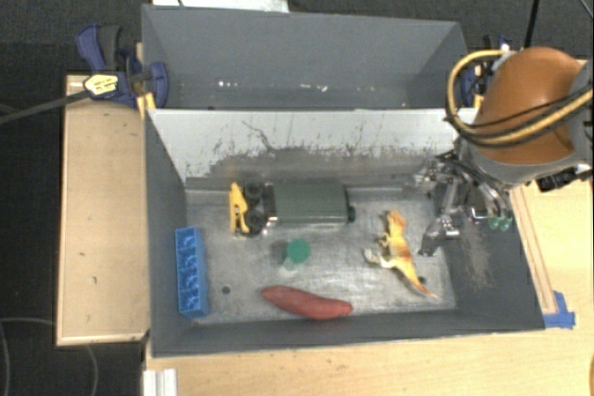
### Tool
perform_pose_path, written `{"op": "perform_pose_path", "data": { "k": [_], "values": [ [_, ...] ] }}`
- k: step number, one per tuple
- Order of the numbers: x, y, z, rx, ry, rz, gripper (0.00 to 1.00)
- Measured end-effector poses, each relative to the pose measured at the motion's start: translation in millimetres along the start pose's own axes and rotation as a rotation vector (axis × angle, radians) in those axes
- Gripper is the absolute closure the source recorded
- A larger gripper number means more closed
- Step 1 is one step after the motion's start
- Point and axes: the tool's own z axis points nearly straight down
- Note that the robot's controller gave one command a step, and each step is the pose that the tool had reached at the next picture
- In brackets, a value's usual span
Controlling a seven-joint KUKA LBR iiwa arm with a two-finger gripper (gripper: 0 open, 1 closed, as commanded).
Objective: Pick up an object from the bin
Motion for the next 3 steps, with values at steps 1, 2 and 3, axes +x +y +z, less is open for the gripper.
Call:
{"op": "perform_pose_path", "data": {
  "k": [1, 2, 3],
  "values": [
    [0.0, 0, 0, 0.000, 0.000, 0.000, 0.00],
    [13.0, 37, 50, 0.001, -0.006, -0.015, 0.00],
    [-9.5, 40, 86, -0.006, 0.003, -0.035, 0.00]
  ]
}}
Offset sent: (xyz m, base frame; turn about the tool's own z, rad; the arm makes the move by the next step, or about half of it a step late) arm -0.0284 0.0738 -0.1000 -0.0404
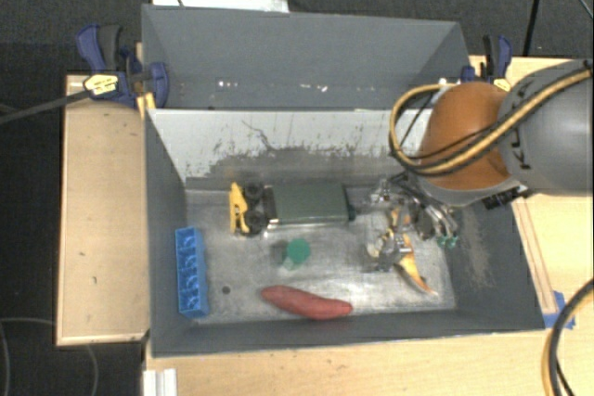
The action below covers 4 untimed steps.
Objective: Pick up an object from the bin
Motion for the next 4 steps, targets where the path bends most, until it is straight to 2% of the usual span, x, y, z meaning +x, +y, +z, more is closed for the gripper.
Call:
{"op": "perform_pose_path", "data": {
  "k": [1, 2, 3, 4],
  "values": [
    [21.0, -62, 10, 0.005, -0.004, -0.096, 0.00],
    [36.0, -87, 10, 0.003, -0.011, 0.262, 1.00],
    [35.9, -87, 10, 0.003, -0.011, 0.261, 1.00],
    [41.5, -88, -4, 0.002, 0.005, 0.260, 1.00]
  ]
}}
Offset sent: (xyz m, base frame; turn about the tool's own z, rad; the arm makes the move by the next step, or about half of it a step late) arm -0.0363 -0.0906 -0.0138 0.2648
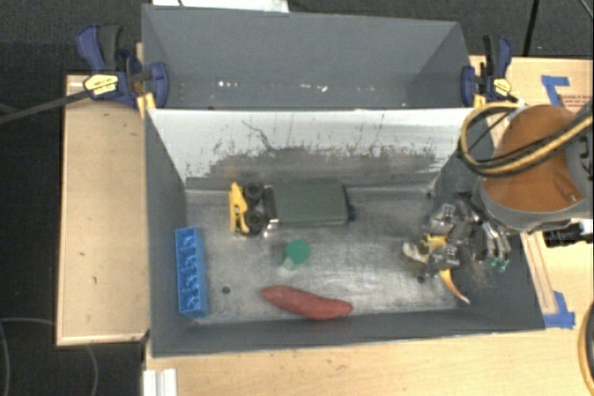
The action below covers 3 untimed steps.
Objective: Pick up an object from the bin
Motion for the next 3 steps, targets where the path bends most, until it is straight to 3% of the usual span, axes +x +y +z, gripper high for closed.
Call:
{"op": "perform_pose_path", "data": {
  "k": [1, 2, 3],
  "values": [
    [-7.3, -13.1, -46.7, 0.002, -0.008, 0.011, 1.00],
    [-3.1, -5.7, -55.1, 0.003, -0.007, -0.013, 1.00],
    [1.6, -15.6, -55.4, 0.002, -0.005, -0.034, 1.00]
  ]
}}
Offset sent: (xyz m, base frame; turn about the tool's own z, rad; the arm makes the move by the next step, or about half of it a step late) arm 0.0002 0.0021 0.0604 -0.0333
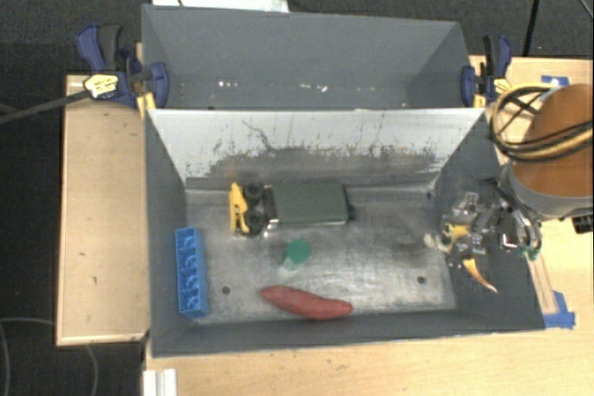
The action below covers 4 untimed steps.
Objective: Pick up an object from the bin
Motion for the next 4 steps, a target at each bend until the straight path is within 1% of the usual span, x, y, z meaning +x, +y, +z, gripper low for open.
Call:
{"op": "perform_pose_path", "data": {
  "k": [1, 2, 3, 4],
  "values": [
    [-14.1, 1, -6, 0.001, -0.002, -0.053, 1.00],
    [26.4, -14, -28, 0.000, -0.001, -0.025, 1.00],
    [26.4, -14, -28, 0.001, -0.001, -0.025, 1.00],
    [22.9, -14, -13, 0.002, -0.014, -0.010, 1.00]
  ]
}}
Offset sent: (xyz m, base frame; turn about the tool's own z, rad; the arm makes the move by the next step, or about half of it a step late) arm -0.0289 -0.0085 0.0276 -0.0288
